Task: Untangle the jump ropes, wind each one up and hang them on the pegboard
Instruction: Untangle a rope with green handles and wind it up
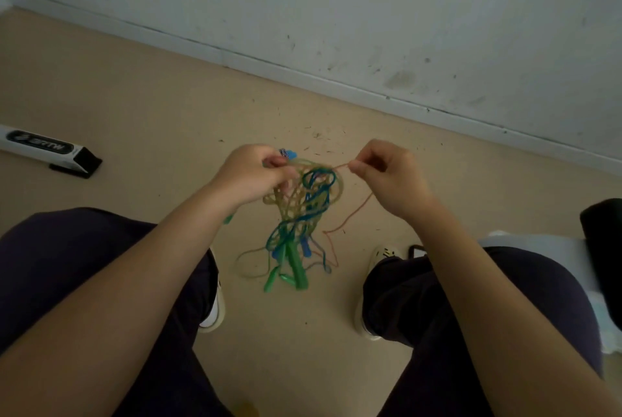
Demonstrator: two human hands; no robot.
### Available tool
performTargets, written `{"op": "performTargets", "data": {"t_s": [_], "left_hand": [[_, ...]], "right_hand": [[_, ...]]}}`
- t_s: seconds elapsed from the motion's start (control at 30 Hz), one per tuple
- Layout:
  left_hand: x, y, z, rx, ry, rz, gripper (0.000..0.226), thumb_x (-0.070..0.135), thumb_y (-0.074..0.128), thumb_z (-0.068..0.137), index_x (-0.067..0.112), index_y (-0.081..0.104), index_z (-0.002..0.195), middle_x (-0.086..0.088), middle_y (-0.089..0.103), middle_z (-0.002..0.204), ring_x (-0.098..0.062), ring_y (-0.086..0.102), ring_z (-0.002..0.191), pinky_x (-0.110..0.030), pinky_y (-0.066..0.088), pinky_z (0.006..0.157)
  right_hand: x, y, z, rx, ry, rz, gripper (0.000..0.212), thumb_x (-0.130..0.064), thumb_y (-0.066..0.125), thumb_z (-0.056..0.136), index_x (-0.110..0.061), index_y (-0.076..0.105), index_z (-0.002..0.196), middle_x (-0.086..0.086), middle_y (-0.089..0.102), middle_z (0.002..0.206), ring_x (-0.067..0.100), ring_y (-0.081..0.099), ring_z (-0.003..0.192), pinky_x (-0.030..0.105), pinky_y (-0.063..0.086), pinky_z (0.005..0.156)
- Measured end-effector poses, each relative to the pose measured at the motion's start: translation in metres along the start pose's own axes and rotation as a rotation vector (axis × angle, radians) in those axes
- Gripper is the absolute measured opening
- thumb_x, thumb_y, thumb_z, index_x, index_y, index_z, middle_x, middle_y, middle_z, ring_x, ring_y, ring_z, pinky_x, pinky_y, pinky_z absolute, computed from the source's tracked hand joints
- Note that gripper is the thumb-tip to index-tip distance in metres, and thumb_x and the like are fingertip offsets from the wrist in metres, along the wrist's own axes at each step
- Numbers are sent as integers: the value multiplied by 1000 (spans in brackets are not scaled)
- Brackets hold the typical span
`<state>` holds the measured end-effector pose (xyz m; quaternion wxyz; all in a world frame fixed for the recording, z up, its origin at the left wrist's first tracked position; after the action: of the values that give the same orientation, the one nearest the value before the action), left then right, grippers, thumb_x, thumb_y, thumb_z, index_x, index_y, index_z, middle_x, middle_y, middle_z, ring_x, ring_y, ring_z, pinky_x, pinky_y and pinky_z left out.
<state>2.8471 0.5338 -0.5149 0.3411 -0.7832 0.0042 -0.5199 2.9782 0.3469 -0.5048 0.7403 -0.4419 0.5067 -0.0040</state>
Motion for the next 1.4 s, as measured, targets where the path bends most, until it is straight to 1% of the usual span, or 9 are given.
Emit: {"op": "performTargets", "data": {"t_s": [0.1, 0.2, 0.33, 0.47, 0.83, 1.1, 1.2, 1.3, 1.4], "left_hand": [[-4, -11, 4, 89, -93, -241, 20, 25, 75, 87, 14, 67, 101, 5, 64, 80, -5, 49, 55, -19, 35, 47], [-4, -8, 3, 3, -112, -412, 21, 20, 76, 86, 11, 65, 100, 2, 57, 69, -2, 38, 38, -20, 28, 41], [-1, 2, 0, -31, -125, -418, 18, 16, 76, 85, 9, 65, 97, -7, 61, 77, 2, 40, 33, -14, 29, 37], [3, 13, -4, -85, -108, -407, 18, 14, 78, 83, 11, 61, 89, -5, 58, 74, 1, 42, 35, -13, 30, 35], [-8, -3, 7, 72, -89, -344, 16, 18, 77, 85, 12, 63, 90, 12, 55, 55, 1, 36, 34, -21, 27, 42], [-5, 2, 1, -115, -38, -117, 32, 21, 87, 73, 21, 73, 102, 15, 66, 89, 5, 57, 73, -11, 39, 51], [4, 1, -3, -153, 109, -208, 47, 26, 87, 72, 26, 70, 115, 23, 65, 110, 15, 55, 98, -1, 43, 69], [5, 12, -8, -328, 126, -97, 61, 51, 85, 56, 37, 71, 114, 26, 70, 108, 10, 60, 108, -16, 45, 95], [2, 18, -6, -264, 134, -91, 19, 41, 83, 73, 34, 78, 90, 17, 76, 86, 1, 68, 89, -20, 49, 85]], "right_hand": [[6, -14, 5, 83, 90, 47, 15, -20, 67, 91, -15, 62, 77, 8, 68, 77, 25, 62, 73, 39, 51, 71], [2, -7, 0, -51, 170, 68, 13, -22, 60, 96, -13, 63, 86, 1, 71, 82, 12, 64, 70, 33, 53, 71], [-8, 6, -6, -187, 166, 96, 15, -29, 62, 94, -14, 65, 95, 2, 71, 77, 8, 58, 55, 24, 49, 55], [-10, 21, -8, -257, 168, 116, 21, -31, 72, 87, -18, 56, 95, 4, 71, 75, 12, 60, 54, 36, 52, 58], [-2, -11, 3, -105, 180, 36, 17, -29, 78, 82, -16, 69, 76, -10, 39, 35, 6, 33, 34, 17, 25, 41], [-1, 9, -2, -134, 43, 63, 21, -15, 76, 83, -27, 64, 71, -12, 58, 63, 3, 48, 56, 26, 43, 60], [-8, 16, -6, -221, -26, 91, 15, -6, 75, 82, -17, 66, 77, -11, 59, 65, 0, 49, 54, 20, 42, 58], [-17, 20, -10, -266, -60, 269, 8, 4, 70, 84, -3, 67, 84, -4, 60, 67, 3, 54, 53, 18, 46, 55], [-17, 17, -6, -226, -35, 332, 8, 4, 69, 85, -4, 67, 84, -1, 62, 68, 8, 58, 55, 23, 48, 55]]}}
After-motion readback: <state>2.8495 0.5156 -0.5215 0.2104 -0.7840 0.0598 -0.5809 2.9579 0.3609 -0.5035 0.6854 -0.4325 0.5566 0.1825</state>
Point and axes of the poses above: each hand's wrist, its own z-axis towards the middle knuckle, its own y-axis out of the palm, x = y × z, the point moved 2 cm from there along z, towards the middle knuckle
